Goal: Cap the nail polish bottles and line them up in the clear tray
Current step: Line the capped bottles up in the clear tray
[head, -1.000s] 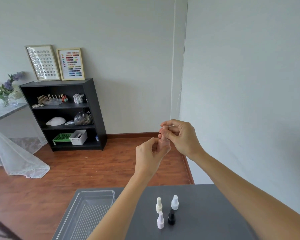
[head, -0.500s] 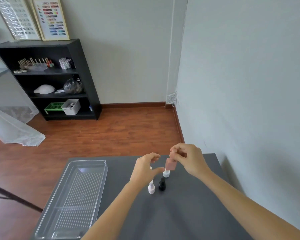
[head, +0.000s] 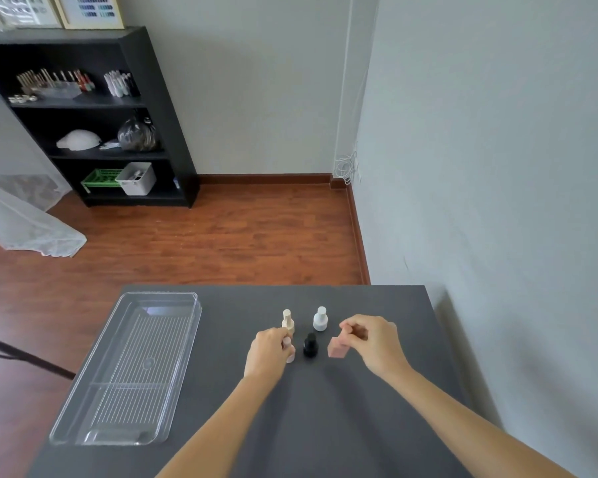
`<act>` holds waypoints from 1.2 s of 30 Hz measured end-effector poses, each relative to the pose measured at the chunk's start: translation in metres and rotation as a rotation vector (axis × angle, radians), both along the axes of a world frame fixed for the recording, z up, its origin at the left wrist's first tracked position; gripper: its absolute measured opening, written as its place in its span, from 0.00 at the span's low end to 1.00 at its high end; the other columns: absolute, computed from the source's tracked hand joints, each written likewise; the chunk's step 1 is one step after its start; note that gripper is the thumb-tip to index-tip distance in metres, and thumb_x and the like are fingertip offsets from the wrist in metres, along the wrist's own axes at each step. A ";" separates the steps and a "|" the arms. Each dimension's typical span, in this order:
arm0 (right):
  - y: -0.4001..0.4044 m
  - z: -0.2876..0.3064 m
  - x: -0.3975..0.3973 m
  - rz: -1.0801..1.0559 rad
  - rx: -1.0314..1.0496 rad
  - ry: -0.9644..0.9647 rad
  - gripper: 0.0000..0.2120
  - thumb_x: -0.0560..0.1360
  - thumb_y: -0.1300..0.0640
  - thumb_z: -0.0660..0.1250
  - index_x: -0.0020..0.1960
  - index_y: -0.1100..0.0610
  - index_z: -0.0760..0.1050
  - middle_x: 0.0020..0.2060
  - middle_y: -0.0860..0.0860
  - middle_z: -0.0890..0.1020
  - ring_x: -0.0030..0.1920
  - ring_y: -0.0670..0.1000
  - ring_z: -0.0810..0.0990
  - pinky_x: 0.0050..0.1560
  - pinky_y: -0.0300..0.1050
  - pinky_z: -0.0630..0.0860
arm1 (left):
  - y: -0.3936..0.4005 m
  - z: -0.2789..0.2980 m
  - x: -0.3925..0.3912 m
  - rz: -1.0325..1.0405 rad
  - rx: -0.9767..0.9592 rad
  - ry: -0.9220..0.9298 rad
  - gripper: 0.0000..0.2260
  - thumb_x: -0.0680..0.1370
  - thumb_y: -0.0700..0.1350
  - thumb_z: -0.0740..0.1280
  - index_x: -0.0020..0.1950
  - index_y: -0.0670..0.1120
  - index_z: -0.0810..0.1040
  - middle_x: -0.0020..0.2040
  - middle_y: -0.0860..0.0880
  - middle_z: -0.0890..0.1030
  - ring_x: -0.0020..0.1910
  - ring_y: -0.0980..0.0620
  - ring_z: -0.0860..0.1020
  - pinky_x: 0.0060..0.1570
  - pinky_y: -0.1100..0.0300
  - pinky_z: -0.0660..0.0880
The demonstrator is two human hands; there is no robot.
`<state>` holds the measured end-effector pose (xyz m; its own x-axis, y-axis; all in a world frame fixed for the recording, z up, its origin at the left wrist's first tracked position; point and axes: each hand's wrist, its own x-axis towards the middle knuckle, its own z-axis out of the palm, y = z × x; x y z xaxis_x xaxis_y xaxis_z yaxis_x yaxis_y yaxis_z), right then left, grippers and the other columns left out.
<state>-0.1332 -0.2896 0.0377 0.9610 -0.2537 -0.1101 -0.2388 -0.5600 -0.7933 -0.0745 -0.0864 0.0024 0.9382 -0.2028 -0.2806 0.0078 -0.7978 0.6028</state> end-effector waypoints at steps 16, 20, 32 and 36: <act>0.075 0.034 0.049 0.298 0.035 -0.084 0.02 0.69 0.59 0.74 0.39 0.54 0.81 0.35 0.45 0.84 0.37 0.45 0.82 0.45 0.40 0.77 | 0.091 0.085 0.008 0.184 -0.168 -0.225 0.03 0.71 0.39 0.74 0.44 0.43 0.83 0.37 0.52 0.82 0.38 0.51 0.80 0.38 0.59 0.76; 0.124 0.036 0.073 0.371 0.046 -0.093 0.03 0.69 0.57 0.73 0.38 0.53 0.80 0.32 0.43 0.82 0.32 0.42 0.78 0.41 0.38 0.73 | 0.140 0.099 0.019 0.251 -0.149 -0.280 0.02 0.70 0.38 0.73 0.42 0.42 0.83 0.36 0.51 0.81 0.37 0.52 0.77 0.37 0.60 0.73; 0.264 0.013 0.153 0.351 0.073 -0.156 0.07 0.69 0.63 0.74 0.35 0.58 0.77 0.25 0.38 0.79 0.29 0.37 0.76 0.35 0.25 0.68 | 0.246 0.077 0.101 0.194 -0.052 -0.209 0.02 0.70 0.39 0.72 0.41 0.42 0.82 0.35 0.48 0.79 0.35 0.49 0.74 0.32 0.61 0.68; 0.287 -0.005 0.173 0.286 0.036 -0.147 0.06 0.69 0.64 0.74 0.37 0.59 0.77 0.26 0.38 0.78 0.30 0.36 0.76 0.36 0.26 0.68 | 0.253 0.057 0.131 0.130 -0.048 -0.163 0.03 0.70 0.38 0.72 0.43 0.41 0.82 0.37 0.44 0.83 0.35 0.48 0.75 0.34 0.59 0.71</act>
<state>0.0395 -0.0026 0.0323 0.9991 0.0302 0.0308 0.0424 -0.5590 -0.8281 0.0561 0.1668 0.0590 0.9895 -0.0863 -0.1162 0.0084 -0.7670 0.6416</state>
